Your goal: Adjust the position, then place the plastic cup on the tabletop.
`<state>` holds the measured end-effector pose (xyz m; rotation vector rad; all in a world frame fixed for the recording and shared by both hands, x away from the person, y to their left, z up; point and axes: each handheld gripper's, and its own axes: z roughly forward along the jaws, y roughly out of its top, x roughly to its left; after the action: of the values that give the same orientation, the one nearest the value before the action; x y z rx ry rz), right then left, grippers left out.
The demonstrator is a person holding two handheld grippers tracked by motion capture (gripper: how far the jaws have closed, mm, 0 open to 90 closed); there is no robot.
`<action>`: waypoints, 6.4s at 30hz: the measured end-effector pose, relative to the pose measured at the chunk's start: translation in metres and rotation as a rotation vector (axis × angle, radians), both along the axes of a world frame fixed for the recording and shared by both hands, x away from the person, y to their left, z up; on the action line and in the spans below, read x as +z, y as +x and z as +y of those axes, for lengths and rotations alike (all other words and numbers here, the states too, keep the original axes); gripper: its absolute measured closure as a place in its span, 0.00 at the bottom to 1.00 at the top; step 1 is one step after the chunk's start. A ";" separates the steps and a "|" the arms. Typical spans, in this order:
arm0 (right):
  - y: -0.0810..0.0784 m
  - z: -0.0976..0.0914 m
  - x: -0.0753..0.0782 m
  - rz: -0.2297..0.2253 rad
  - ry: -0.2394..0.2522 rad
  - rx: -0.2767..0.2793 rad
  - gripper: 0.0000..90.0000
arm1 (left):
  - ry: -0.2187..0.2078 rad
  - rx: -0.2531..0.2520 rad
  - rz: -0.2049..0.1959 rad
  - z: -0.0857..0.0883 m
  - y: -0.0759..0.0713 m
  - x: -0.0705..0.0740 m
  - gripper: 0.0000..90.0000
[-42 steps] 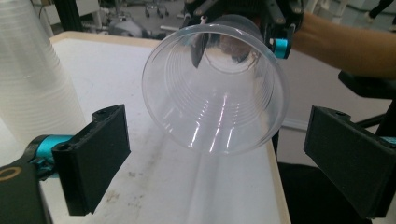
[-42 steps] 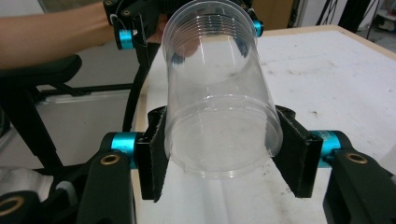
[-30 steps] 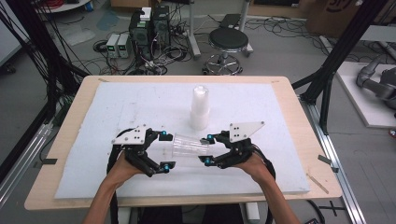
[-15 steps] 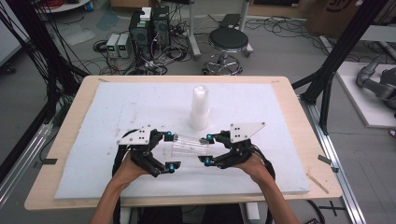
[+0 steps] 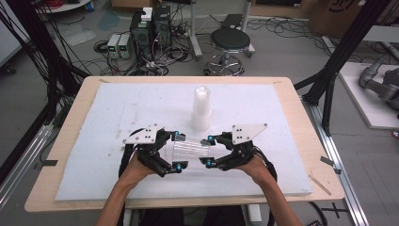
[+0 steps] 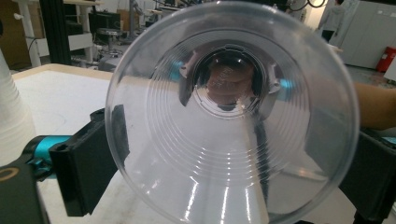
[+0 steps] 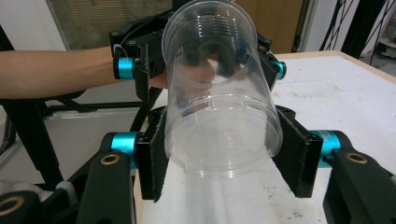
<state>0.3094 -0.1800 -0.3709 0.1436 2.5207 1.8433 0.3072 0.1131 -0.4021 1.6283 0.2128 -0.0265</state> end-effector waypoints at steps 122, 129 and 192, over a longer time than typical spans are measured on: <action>-0.018 -0.100 -0.076 -0.004 -0.117 -0.883 0.18 | 0.942 -0.020 -0.080 0.005 0.053 0.085 0.30; -0.017 -0.104 -0.080 0.011 -0.115 -0.901 0.18 | 0.990 -0.025 -0.068 0.002 0.058 0.081 0.30; -0.017 -0.102 -0.081 0.000 -0.136 -0.894 0.18 | 1.230 -0.033 -0.028 -0.050 0.078 0.034 0.30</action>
<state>0.2920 -0.2819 -0.4521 1.0515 2.0110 1.2815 0.3853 0.0627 -0.3685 2.8543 0.1854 0.1267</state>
